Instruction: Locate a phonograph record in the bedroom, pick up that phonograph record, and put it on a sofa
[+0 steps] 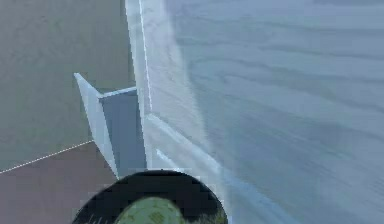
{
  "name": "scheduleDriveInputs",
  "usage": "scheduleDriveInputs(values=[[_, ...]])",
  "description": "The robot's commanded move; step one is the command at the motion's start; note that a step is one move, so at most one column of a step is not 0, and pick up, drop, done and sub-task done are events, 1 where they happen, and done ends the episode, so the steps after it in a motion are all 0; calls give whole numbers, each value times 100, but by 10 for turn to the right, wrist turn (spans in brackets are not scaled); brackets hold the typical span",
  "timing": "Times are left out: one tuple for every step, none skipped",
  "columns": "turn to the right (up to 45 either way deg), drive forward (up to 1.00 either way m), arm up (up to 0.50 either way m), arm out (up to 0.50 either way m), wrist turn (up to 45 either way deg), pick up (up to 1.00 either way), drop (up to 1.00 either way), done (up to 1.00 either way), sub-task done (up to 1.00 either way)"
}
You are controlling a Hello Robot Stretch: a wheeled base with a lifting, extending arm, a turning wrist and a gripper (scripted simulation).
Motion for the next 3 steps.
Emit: scheduleDriveInputs(values=[[-450, 0, 0, 0, 0, 0, 0, 0, 0], [-450, 0, 0, 0, 0, 0, 0, 0, 0], [-450, 0, 0, 0, 0, 0, 0, 0, 0]])
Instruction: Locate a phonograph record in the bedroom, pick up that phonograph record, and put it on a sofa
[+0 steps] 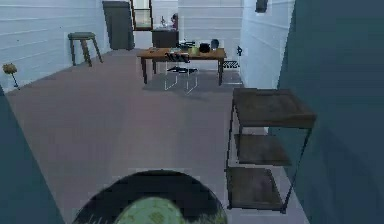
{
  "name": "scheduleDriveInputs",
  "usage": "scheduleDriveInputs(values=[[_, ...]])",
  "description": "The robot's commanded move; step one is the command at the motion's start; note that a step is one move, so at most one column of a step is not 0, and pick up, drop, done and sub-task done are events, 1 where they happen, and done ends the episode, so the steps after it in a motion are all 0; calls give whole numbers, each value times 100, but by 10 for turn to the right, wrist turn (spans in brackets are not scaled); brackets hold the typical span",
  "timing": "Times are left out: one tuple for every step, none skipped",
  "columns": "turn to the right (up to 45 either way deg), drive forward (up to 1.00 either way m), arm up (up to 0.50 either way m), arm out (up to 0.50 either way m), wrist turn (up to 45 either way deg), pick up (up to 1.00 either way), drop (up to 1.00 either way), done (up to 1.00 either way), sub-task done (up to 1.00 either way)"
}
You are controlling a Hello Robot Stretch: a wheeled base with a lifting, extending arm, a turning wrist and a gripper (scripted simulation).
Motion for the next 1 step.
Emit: scheduleDriveInputs(values=[[-90, 0, 0, 0, 0, 0, 0, 0, 0]])
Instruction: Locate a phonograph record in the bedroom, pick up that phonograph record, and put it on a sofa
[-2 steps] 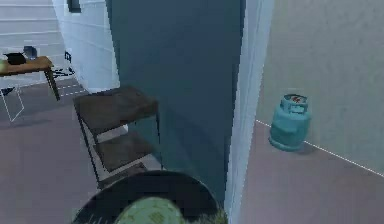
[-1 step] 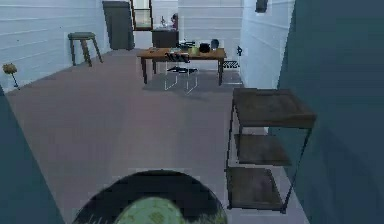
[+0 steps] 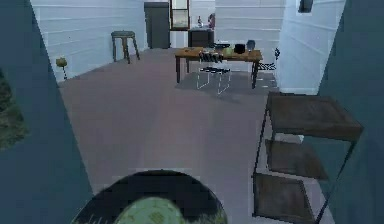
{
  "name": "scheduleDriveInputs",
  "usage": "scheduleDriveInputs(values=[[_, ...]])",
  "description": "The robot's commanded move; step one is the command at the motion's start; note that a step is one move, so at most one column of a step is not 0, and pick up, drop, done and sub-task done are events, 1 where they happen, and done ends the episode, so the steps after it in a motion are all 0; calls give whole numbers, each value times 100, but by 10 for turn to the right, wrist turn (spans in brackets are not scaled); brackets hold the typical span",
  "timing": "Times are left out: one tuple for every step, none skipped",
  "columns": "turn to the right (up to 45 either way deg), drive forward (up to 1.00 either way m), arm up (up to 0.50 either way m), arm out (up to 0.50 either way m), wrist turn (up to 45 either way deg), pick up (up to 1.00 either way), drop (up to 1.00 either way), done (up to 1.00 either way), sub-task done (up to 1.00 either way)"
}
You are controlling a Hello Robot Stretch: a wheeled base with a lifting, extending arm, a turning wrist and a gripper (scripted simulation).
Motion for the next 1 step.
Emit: scheduleDriveInputs(values=[[0, 15, 0, 0, 0, 0, 0, 0, 0]])
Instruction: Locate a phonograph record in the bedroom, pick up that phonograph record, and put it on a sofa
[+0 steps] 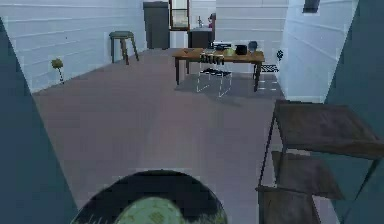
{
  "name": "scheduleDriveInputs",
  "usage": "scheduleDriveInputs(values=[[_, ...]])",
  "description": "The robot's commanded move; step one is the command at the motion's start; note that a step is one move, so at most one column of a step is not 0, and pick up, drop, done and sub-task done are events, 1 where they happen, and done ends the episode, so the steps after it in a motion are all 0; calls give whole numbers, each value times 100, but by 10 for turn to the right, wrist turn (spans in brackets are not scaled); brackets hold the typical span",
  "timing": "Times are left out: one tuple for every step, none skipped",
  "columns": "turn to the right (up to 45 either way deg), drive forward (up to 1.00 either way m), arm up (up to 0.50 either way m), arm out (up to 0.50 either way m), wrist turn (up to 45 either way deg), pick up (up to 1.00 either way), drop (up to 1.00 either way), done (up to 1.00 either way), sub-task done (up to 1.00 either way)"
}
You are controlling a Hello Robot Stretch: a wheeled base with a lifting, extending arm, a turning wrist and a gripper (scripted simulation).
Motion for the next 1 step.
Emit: scheduleDriveInputs(values=[[-450, 0, 0, 0, 0, 0, 0, 0, 0]])
